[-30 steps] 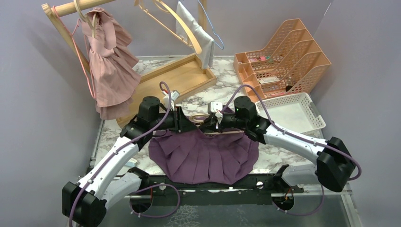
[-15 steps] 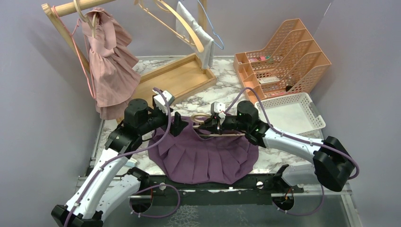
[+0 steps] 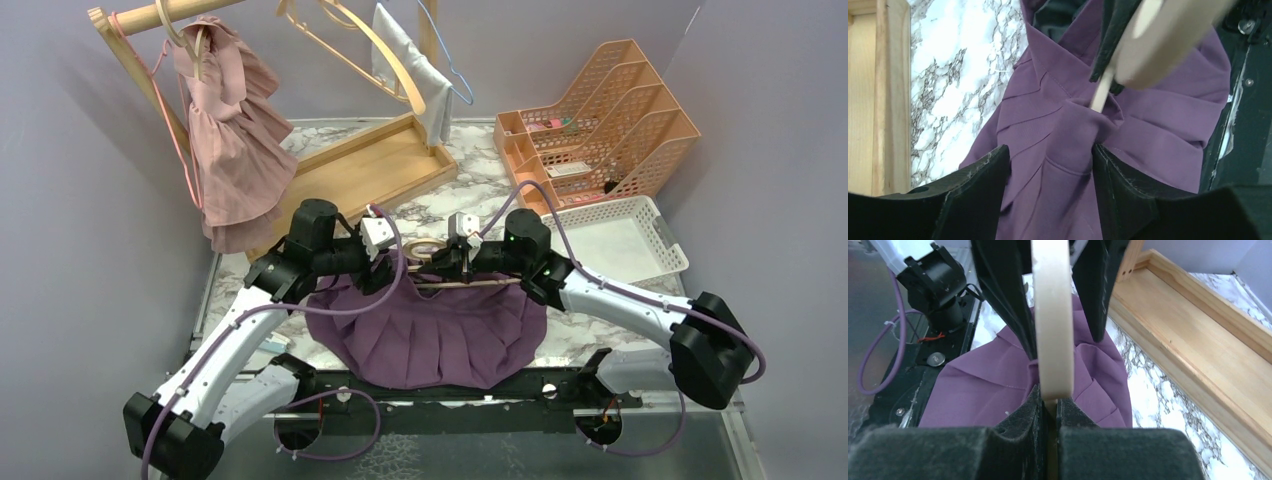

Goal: Place the skirt on the hanger

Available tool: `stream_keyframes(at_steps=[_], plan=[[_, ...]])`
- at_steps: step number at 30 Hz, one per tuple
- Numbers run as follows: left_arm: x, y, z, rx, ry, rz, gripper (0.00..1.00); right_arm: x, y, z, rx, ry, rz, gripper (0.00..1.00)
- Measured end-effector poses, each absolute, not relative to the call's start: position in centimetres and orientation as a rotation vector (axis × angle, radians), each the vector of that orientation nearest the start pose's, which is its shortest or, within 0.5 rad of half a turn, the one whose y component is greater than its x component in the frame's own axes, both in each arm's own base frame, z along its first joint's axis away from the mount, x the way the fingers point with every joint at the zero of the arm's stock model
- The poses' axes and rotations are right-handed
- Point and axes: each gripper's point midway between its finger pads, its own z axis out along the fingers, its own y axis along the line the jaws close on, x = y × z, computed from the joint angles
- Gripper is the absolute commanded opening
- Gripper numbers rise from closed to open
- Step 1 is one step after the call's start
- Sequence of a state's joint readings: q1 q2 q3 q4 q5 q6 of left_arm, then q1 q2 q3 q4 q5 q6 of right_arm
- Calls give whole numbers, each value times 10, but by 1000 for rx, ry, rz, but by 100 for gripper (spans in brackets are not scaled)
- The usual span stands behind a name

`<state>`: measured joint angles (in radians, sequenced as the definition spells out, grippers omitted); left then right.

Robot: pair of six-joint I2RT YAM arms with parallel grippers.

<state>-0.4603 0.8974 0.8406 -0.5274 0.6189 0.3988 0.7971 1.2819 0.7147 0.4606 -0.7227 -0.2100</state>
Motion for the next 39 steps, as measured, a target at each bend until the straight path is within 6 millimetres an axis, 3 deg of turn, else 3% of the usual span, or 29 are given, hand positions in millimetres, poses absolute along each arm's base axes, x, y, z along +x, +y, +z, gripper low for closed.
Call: stream_keyframes(at_steps=[7,16,18,20,23,25,27,35,39], plan=[[207,-210,207,1288,1713,-742,45,191,354,233,-1313,1172,1055,1],[193,-224,214,1360,1638,-884,41,186,355,246,-1334,1136,1085,1],[192,-225,214,1369,1633,-897,25,185,356,249,-1338,1129,1091,1],[190,-226,214,1380,1626,-912,0,185,356,251,-1340,1131,1091,2],[184,-228,214,1417,1598,-933,0,187,355,251,-1339,1138,1081,16],[183,-228,216,1426,1587,-932,0,186,354,253,-1332,1143,1077,36],[185,-228,219,1431,1575,-914,0,189,351,259,-1305,1151,1057,50],[207,-215,224,1393,1624,-735,0,211,314,312,-1041,1213,854,56],[218,-208,239,1360,1615,-635,0,220,287,323,-894,1298,758,56]])
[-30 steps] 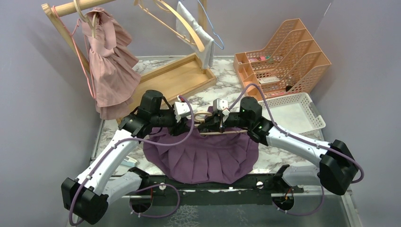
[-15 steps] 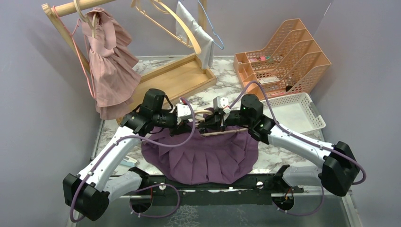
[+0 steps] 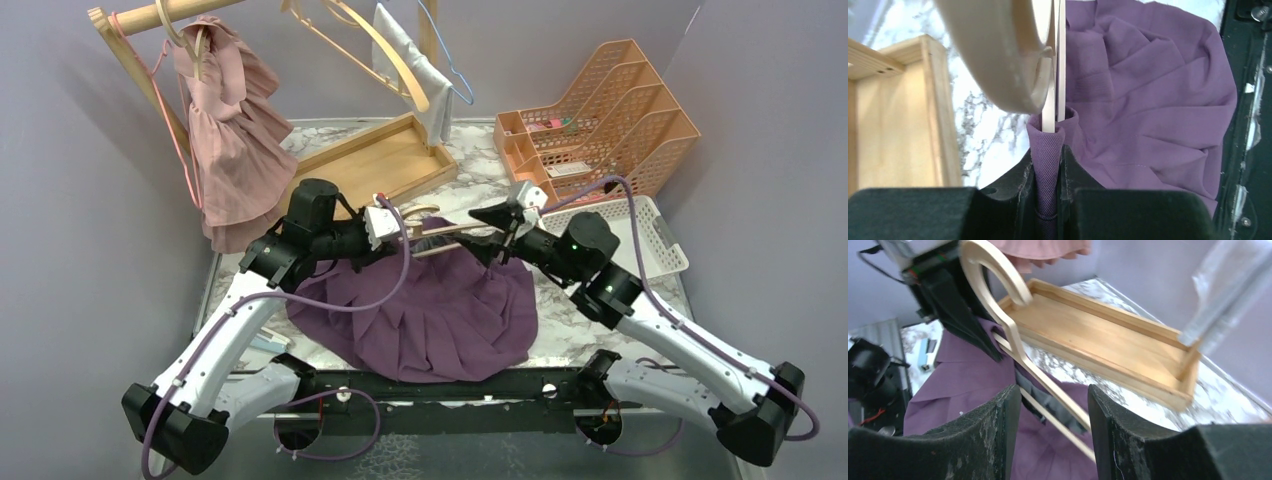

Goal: Place the skirt on the hanger

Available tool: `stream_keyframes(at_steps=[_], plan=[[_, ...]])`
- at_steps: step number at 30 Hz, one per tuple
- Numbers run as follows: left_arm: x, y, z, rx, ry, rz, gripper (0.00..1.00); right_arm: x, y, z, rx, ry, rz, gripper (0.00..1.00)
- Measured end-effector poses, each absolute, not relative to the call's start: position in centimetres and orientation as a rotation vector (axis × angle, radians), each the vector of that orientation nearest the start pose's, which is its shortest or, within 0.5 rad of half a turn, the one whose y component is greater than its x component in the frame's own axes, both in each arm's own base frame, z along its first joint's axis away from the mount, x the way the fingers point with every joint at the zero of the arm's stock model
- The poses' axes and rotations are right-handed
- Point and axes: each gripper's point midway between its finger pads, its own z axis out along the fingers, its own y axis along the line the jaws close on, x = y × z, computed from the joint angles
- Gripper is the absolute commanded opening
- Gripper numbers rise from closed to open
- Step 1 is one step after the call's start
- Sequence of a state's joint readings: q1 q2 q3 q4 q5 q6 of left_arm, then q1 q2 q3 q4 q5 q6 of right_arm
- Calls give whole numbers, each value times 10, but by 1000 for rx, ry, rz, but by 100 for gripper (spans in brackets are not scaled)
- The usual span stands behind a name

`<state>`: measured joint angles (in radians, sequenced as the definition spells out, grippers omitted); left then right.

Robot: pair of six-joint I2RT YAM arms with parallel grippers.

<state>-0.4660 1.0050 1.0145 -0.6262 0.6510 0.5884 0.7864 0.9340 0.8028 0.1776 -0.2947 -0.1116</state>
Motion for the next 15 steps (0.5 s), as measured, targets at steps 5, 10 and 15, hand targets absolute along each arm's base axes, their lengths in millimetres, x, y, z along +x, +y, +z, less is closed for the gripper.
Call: stream_keyframes(at_steps=[5,10,15], plan=[[223,-206,268,1321,1549,-579,0,223,251,333,-705,1398,695,56],[227,-209,300,1252,1476,-571,0,226,219,323,-468,1564,671,56],[232,-211,332,1187,1426,-561,0,231,197,295,-186,1755,665,62]])
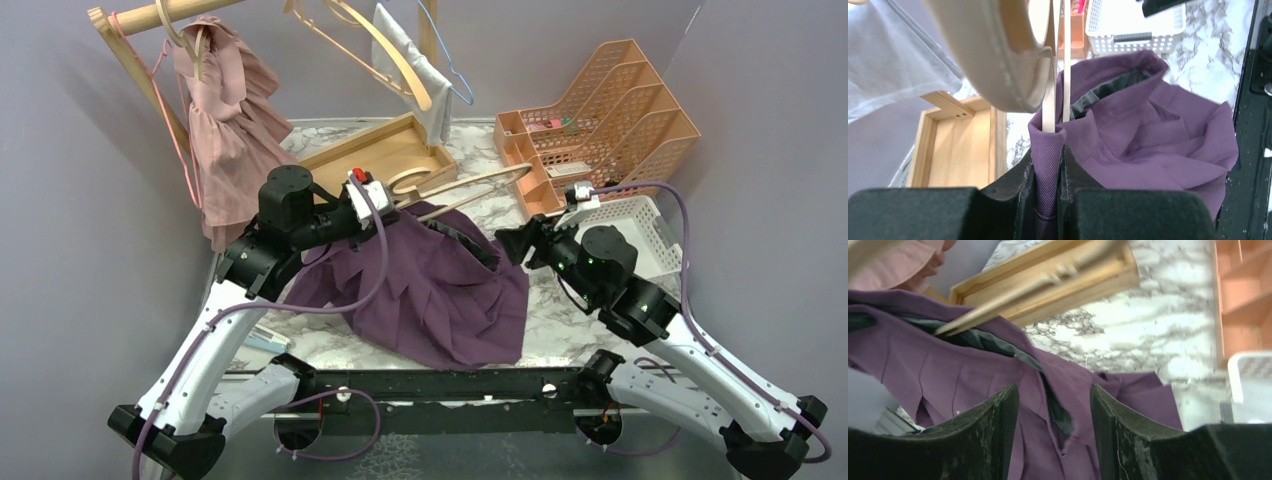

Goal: Place the skirt on the hanger

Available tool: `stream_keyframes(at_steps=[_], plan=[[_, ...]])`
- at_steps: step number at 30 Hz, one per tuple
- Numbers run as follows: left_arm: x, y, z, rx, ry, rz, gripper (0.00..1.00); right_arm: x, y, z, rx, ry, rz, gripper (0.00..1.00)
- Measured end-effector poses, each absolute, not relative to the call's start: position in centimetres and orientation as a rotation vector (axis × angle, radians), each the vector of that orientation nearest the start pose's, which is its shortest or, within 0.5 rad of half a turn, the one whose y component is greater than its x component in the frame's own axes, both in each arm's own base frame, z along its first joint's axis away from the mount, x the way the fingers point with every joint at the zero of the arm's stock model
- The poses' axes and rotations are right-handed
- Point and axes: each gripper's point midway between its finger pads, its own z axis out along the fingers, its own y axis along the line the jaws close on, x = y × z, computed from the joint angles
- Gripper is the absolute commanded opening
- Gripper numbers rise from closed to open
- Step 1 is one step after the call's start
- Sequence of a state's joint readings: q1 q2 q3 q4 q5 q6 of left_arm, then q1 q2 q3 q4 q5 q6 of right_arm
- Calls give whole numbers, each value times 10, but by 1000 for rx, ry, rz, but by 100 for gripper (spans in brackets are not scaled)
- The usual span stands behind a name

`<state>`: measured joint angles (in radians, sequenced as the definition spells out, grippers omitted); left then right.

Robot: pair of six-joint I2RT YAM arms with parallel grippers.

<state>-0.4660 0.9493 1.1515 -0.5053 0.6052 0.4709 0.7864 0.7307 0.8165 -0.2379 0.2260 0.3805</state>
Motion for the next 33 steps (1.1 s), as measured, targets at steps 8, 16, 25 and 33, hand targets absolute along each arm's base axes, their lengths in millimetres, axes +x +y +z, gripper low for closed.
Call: stream_keyframes(at_steps=[8,16,25,33], plan=[[233,-212,353,1145,1397,-566,0,238,196,246,165,1980,686,68],[236,-214,347,1119,1442,-595,0,239,222,208,126,2141,700,70],[246,-215,337,1064,1524,-613,0,225,243,229,4,2062,898,71],[248,-215,342,1035,1533,-618,0,226,246,195,27,2187,835,53]])
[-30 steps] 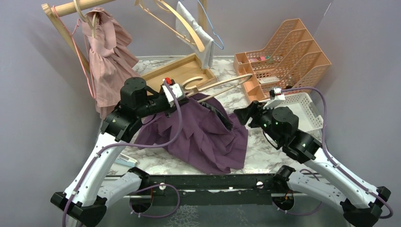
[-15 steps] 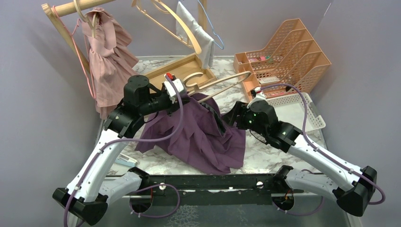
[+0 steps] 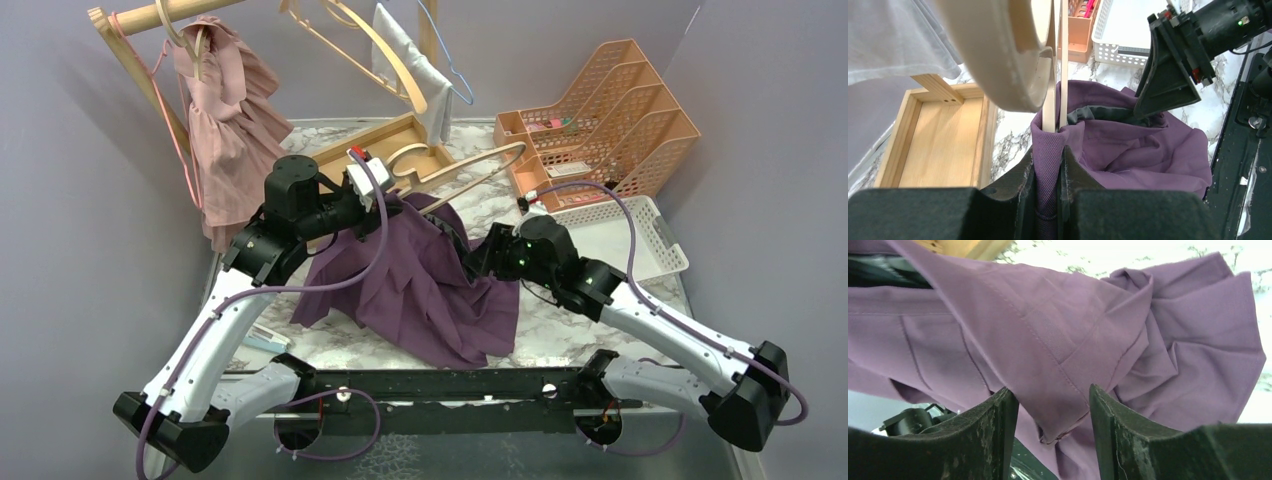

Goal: Place the skirt on the hanger

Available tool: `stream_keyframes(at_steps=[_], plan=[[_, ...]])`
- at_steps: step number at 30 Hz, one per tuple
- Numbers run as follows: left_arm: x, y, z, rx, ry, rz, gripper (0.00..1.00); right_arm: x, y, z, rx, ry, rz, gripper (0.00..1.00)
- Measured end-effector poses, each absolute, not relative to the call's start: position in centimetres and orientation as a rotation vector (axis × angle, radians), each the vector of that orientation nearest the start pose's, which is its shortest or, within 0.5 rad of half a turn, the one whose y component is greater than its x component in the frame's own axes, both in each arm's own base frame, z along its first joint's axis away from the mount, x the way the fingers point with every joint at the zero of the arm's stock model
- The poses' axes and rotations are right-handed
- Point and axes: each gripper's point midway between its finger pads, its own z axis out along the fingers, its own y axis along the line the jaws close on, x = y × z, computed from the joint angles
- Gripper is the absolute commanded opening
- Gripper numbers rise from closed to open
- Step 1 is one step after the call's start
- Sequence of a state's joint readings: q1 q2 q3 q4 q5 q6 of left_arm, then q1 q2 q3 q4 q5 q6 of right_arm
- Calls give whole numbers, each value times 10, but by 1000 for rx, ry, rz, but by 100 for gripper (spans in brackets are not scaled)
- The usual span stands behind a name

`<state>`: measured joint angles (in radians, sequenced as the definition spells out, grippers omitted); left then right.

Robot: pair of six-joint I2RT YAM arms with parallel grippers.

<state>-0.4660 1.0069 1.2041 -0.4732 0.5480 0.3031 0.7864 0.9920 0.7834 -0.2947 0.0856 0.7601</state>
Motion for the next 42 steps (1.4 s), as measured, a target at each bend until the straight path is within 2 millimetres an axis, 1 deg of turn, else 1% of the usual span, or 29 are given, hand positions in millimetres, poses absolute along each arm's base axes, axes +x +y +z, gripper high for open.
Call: stream_keyframes(at_steps=[3,5,6,8,10,15,17,18,23,24,25,26,27,28,31,33,37,39,42], plan=[[248,-215,342,1029,1538,-618,0,225,243,180,67,2247,802,40],[249,-215,342,1025,1540,-617,0,224,239,175,105,2269,780,31],[249,-214,342,1025,1541,-616,0,224,237,173,125,2275,769,28],[249,-214,342,1022,1542,-612,0,224,232,169,158,2288,740,26],[249,-213,343,1018,1541,-606,0,225,228,164,181,2301,708,25],[242,-207,343,1019,1546,-592,0,228,225,153,190,2331,662,29],[240,-204,344,1017,1548,-581,0,231,222,150,195,2340,650,29],[239,-203,344,1014,1548,-575,0,233,220,148,201,2342,642,27],[236,-198,346,1015,1545,-549,0,241,208,143,209,2359,616,5],[235,-197,344,1021,1547,-545,0,244,206,145,205,2356,615,2],[233,-196,343,1029,1548,-540,0,248,203,149,200,2347,614,1],[231,-194,342,1037,1549,-534,0,254,200,156,180,2330,617,1],[229,-193,342,1046,1545,-526,0,260,195,158,196,2320,608,1],[227,-191,342,1054,1539,-518,0,267,190,165,189,2304,603,1],[220,-187,338,1086,1528,-496,0,290,175,192,162,2235,596,1],[216,-185,334,1111,1527,-487,0,303,168,212,123,2185,595,1],[210,-180,326,1157,1525,-459,0,317,162,240,47,2125,605,1],[210,-178,321,1170,1537,-443,0,321,162,249,17,2116,613,1],[211,-174,316,1180,1555,-415,0,322,164,255,-22,2124,626,1]])
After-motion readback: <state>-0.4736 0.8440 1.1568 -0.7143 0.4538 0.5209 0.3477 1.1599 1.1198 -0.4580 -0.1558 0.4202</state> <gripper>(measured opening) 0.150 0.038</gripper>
